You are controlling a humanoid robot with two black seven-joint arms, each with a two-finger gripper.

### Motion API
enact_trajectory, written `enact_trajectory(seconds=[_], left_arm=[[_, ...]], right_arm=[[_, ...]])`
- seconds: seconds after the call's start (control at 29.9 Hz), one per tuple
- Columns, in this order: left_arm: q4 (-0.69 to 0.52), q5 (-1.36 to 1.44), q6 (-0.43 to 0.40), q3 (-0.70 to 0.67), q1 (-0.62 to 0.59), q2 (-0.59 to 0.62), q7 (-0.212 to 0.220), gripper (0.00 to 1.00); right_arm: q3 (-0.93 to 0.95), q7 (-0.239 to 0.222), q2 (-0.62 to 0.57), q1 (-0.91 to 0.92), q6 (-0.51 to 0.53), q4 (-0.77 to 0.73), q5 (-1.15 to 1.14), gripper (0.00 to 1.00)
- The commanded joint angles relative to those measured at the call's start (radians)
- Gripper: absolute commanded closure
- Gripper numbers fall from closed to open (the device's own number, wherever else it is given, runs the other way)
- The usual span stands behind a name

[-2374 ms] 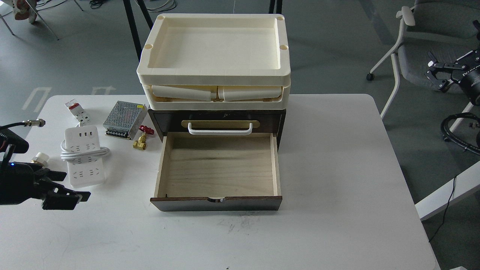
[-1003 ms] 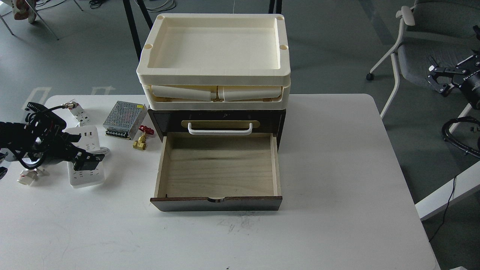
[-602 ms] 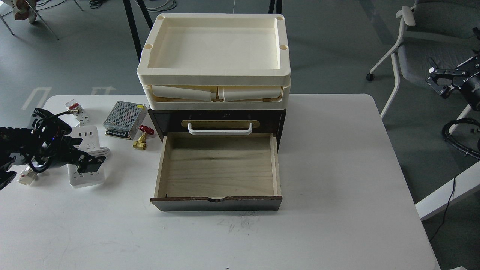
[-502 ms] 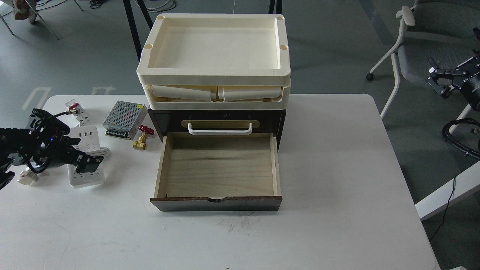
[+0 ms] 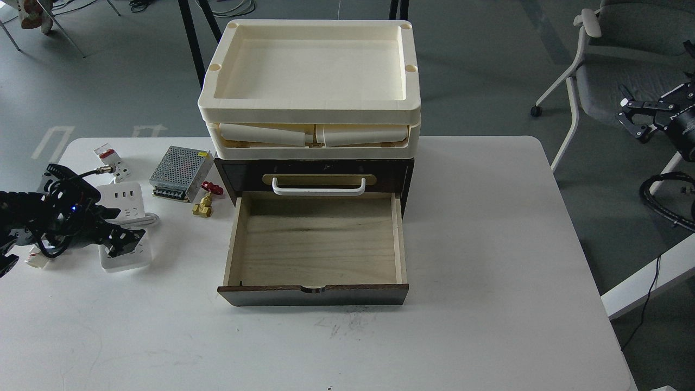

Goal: Put charging cable into cabinet
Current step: 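Close the left gripper on the white power strip and its cable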

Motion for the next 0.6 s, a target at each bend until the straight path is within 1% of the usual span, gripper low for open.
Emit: enact_trajectory(seconds=[0.0, 0.07, 0.17, 0.37, 0.43, 0.57], left_arm=[[0.019, 0.0, 0.024, 0.011, -0.001, -0.001, 0.0, 0.42], [0.043, 0.0, 0.048, 0.012, 0.0, -0.005, 0.0, 0.46], [0.078, 0.0, 0.082, 0.012, 0.0, -0.023, 0.0, 0.47], [0.1, 0.0, 0.099, 0.022, 0.002, -0.032, 0.0, 0.51], [0.101, 0.0, 0.1, 0.049, 0.0, -0.031, 0.0, 0.56], [0.1, 0.0, 0.117, 0.066, 0.002, -0.031, 0.0, 0.74]], right_arm=[[0.0, 0.0, 0.0, -0.006, 0.0, 0.0, 0.0, 0.0], [0.0, 0.0, 0.0, -0.006, 0.0, 0.0, 0.0, 0.0], [0.0, 0.0, 0.0, -0.007, 0.0, 0.0, 0.0, 0.0], [0.0, 0.0, 0.0, -0.011, 0.0, 0.0, 0.0, 0.0], [0.0, 0.0, 0.0, -0.012, 0.0, 0.0, 0.0, 0.0], [0.0, 0.0, 0.0, -0.012, 0.0, 0.0, 0.0, 0.0]])
